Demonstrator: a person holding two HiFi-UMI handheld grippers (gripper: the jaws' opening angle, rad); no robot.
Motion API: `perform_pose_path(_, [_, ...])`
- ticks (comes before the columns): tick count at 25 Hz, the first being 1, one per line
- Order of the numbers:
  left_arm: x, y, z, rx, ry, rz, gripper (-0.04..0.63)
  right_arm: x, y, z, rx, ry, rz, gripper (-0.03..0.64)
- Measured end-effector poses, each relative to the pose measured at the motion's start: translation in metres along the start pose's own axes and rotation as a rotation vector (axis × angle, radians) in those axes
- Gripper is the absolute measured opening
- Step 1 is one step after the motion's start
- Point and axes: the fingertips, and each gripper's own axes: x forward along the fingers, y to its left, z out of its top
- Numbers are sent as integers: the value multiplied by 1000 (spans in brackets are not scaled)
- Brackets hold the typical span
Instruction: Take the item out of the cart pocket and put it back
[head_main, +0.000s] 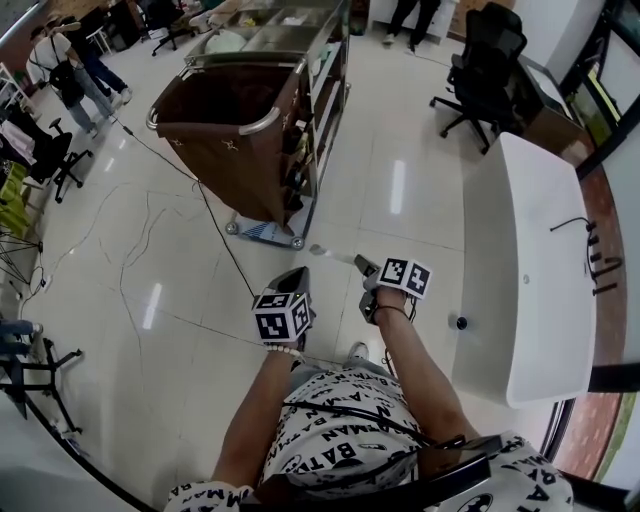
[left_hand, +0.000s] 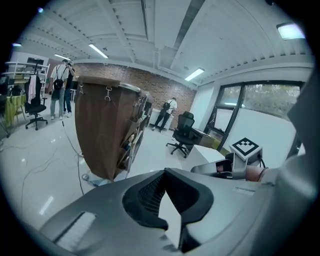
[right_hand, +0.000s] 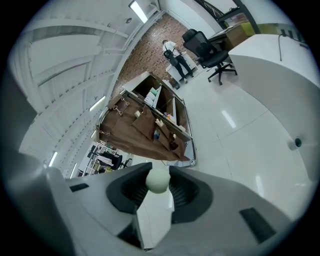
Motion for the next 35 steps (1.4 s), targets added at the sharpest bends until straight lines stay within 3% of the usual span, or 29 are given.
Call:
perform_pose_path(24, [20, -8, 6, 42, 33, -56, 2, -27, 50, 30, 58, -138, 96, 124])
perform_pose_path(35, [21, 0, 12, 62, 41, -116, 2, -32, 59, 24, 85, -193, 72, 124])
